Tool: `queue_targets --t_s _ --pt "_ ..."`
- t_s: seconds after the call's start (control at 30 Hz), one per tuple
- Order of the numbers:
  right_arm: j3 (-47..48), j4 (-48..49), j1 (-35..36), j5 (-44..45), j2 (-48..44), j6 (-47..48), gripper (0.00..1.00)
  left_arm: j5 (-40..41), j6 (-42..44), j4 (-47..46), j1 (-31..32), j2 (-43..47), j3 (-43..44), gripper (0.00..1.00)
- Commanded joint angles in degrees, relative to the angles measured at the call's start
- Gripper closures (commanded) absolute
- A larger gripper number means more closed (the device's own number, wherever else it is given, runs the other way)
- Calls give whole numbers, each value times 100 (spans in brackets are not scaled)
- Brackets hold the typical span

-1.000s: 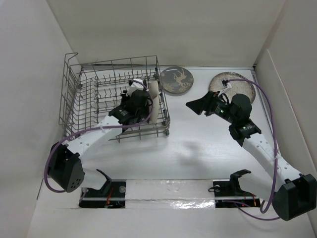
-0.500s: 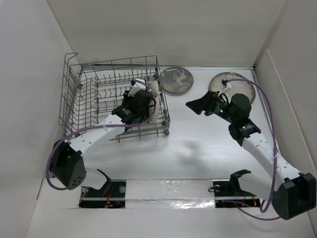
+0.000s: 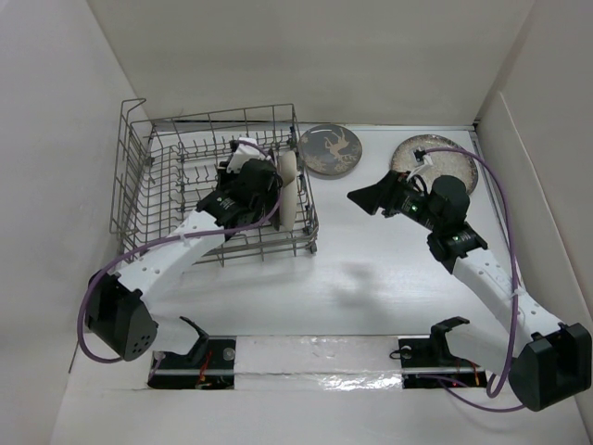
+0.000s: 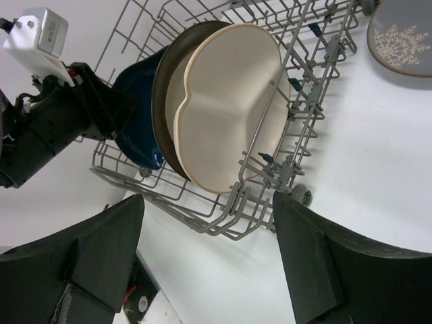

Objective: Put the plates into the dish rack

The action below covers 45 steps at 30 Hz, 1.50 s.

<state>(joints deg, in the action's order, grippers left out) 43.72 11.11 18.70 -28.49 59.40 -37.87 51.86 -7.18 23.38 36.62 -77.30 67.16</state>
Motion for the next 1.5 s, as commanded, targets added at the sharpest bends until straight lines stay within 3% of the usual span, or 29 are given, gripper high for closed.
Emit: queue_targets --t_s 0.0,0.47,0.63,0.67,0.7,0.8,0.9,1.2,1.47 --pt "13 260 -42 36 -16 113 18 290 -143 -255 3 101 -44 100" --pt "-101 356 -42 203 125 52 18 -62 -302 -465 3 -356 -457 100" --pt "-171 637 -42 660 440 -168 18 -351 -415 -510 3 -444 -519 100" --pt "-154 672 -42 748 650 -203 18 -352 -451 -431 3 -470 -476 98" --pt "-102 664 -42 1009 783 -238 18 -352 -477 -413 3 -470 -467 84" --pt "188 611 -42 1650 1326 -344 18 -308 -486 -413 3 -365 -414 54" --pt "522 523 -94 2450 1923 -493 18 -325 -512 -317 3 -198 -300 44" --pt "1515 498 -279 3480 3797 -1363 19 -501 -477 -421 3 513 -229 36" --pt "2832 -381 -147 4203 4887 -1855 22 -1343 -451 -1211 3 2103 -500 38"
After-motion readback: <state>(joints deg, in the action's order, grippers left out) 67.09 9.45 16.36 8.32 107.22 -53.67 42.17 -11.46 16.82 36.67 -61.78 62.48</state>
